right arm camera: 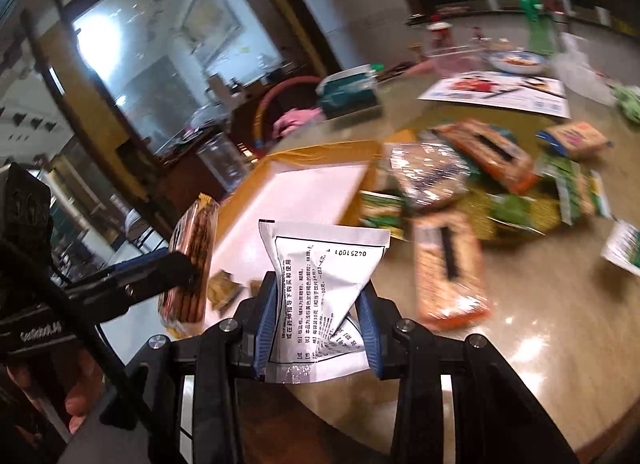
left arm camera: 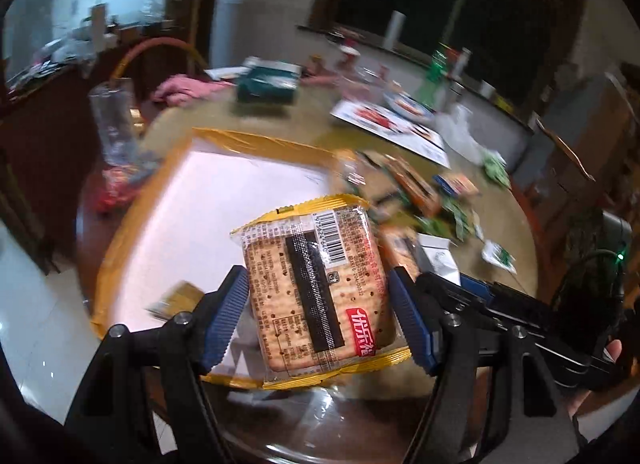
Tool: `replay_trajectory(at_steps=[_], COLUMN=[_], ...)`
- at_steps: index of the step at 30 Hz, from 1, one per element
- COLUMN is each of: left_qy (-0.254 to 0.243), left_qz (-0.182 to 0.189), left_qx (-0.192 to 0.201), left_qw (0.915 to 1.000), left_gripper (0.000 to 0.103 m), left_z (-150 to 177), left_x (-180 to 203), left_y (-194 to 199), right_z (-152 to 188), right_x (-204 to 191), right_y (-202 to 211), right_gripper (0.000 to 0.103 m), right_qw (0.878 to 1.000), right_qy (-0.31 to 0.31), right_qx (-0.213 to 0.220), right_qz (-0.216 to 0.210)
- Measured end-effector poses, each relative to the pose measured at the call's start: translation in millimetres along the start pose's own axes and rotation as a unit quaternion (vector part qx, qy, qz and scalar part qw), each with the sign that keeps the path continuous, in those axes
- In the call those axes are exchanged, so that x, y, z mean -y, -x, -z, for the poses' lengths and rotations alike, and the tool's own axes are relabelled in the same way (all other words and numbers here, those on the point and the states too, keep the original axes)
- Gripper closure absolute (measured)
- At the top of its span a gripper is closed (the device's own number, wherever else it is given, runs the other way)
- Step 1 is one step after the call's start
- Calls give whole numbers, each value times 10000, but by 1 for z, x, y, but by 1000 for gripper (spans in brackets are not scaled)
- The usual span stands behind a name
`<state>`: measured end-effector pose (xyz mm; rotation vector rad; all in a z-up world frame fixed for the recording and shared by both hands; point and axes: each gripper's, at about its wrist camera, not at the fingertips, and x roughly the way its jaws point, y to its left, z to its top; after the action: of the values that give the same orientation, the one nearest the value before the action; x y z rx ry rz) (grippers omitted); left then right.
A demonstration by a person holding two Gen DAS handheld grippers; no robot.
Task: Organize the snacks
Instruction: 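Carry the cracker pack and sachet into the white tray and release both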
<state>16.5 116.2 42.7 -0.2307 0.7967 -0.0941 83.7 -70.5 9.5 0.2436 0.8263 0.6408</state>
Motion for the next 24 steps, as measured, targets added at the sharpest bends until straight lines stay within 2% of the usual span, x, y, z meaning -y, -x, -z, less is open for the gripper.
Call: replay_trajectory(at_steps=[5,12,17,24], left_qy=[218,204,58,-84], left_qz=[-277,-436,-511,-668], left_qx=[105,-216,-534,-869], left_qw=[9993,9986,9972,9939], left_gripper=[31,30,30,30], left_z=[-13,-28,-25,-22], left_x=[-42,-84,-95,-99], left_y=[-7,-52,-82,-109], right_z=[-19,-31,-31,-24], right_x=[-27,-42,-43,-40], right_y=[-35,-86,-118,-135], right_gripper=[66,66,66,64], right_qw=[9995,9988,9970,9944], right_qy=[160,182,232,219], right_qx=[-128,-431,-741,-1010], right_qz=[-223,-140,-6,234])
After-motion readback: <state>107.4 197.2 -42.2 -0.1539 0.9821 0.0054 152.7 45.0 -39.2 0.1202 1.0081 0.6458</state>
